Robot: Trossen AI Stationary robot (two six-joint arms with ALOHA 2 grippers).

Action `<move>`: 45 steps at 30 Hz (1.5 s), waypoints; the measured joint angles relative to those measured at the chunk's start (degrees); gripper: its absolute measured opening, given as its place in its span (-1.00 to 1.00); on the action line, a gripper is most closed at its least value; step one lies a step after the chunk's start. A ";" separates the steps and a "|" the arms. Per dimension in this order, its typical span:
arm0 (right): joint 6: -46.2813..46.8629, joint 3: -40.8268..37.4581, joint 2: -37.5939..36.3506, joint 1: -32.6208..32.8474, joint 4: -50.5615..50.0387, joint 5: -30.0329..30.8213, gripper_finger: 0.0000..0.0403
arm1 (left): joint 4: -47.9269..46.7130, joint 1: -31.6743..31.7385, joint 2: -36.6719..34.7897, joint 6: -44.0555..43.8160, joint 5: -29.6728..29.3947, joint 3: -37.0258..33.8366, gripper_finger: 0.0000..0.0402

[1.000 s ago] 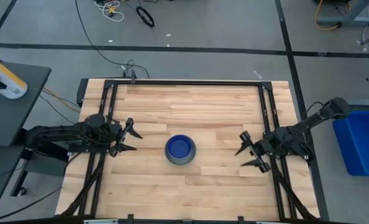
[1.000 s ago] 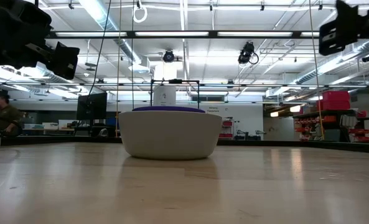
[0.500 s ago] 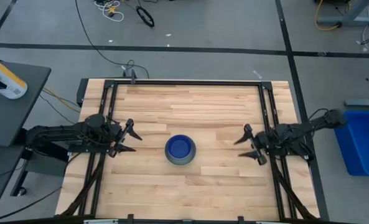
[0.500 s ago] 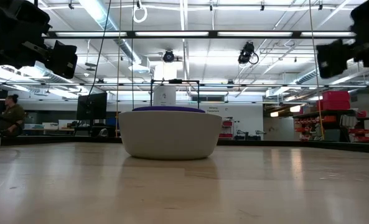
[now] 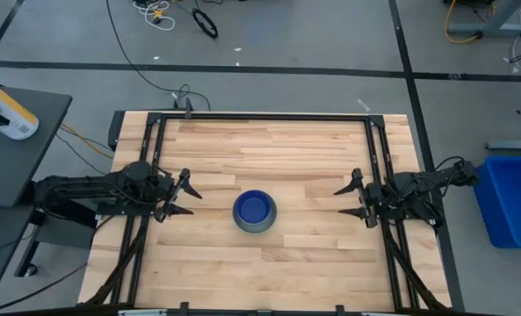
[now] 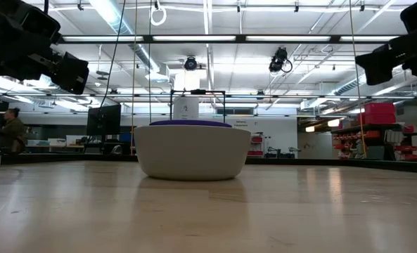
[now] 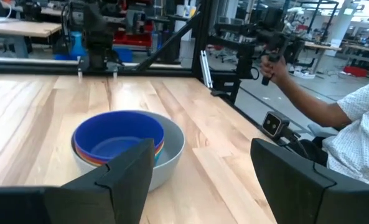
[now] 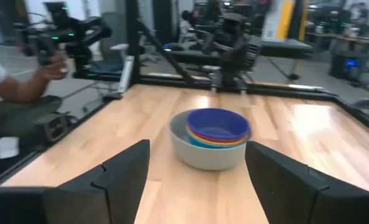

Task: Nest bowls inside each other
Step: Return to Home Position

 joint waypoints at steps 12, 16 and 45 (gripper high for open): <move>-2.01 -3.76 1.36 -1.24 10.29 -2.87 0.24 | 0.09 0.00 0.38 -0.23 -0.06 0.00 0.37; -2.69 -3.76 1.31 -2.27 10.28 -3.59 0.19 | 0.09 0.00 0.38 -0.28 -0.04 0.00 0.36; -5.05 -3.76 2.43 -16.26 9.84 -5.54 -0.06 | 2.16 0.09 0.37 2.49 -9.92 0.00 0.37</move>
